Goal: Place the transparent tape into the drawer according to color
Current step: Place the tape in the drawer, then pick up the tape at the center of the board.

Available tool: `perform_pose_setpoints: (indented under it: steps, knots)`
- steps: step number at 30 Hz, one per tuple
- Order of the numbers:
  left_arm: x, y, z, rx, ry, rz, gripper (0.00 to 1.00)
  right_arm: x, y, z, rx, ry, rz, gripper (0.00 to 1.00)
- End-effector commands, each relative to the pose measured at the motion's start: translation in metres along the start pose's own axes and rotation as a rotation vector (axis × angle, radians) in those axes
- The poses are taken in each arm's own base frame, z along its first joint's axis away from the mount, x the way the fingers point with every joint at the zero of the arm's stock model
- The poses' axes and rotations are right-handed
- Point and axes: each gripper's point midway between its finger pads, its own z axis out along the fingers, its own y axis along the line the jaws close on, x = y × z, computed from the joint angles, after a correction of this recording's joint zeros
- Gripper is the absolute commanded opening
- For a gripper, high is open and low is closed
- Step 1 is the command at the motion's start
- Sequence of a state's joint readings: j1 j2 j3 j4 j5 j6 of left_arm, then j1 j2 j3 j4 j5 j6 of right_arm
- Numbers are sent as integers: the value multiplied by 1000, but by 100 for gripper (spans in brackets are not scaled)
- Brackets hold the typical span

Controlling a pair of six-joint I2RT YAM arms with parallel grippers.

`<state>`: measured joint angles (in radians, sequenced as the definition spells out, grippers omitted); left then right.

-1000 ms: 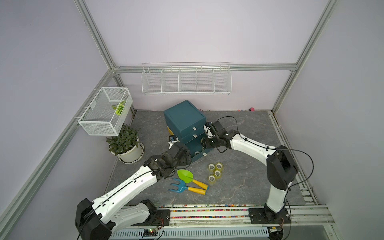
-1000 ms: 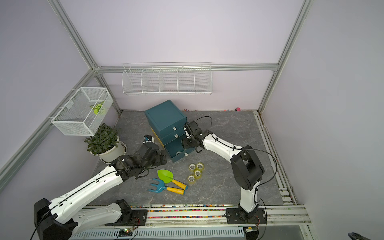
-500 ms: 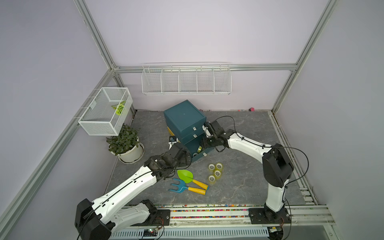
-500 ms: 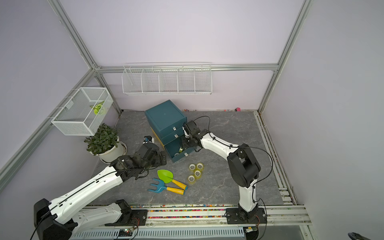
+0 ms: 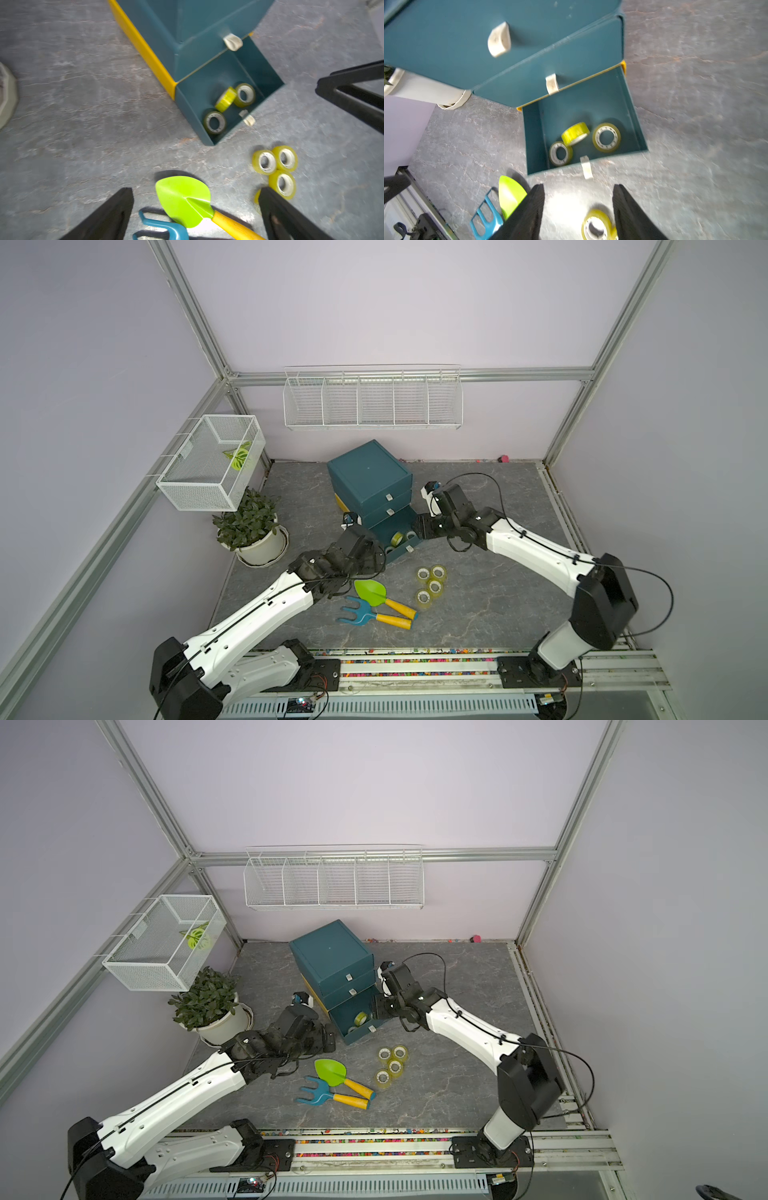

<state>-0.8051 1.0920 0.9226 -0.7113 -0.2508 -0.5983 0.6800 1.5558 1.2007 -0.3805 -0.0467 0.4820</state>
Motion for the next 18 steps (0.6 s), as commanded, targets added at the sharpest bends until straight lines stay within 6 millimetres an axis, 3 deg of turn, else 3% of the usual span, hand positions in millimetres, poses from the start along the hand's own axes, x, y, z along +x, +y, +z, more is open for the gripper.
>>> perform_pose_setpoints:
  steps: [1, 6, 10, 13, 18]
  knots:
    - [3, -28, 5, 132, 40, 56, 99, 23, -20, -15, 51, -11, 42, 57]
    - [21, -66, 25, 172, 121, 174, 97, 65, -55, -33, 158, 3, 123, 57]
    - [46, -101, 51, 192, 239, 291, 95, 92, -75, -43, 213, 14, 159, 57]
    - [64, -122, 72, 191, 289, 376, 93, 103, -85, -49, 234, 9, 187, 57]
    - [82, -137, 102, 205, 344, 412, 86, 112, -96, -59, 254, -1, 212, 57]
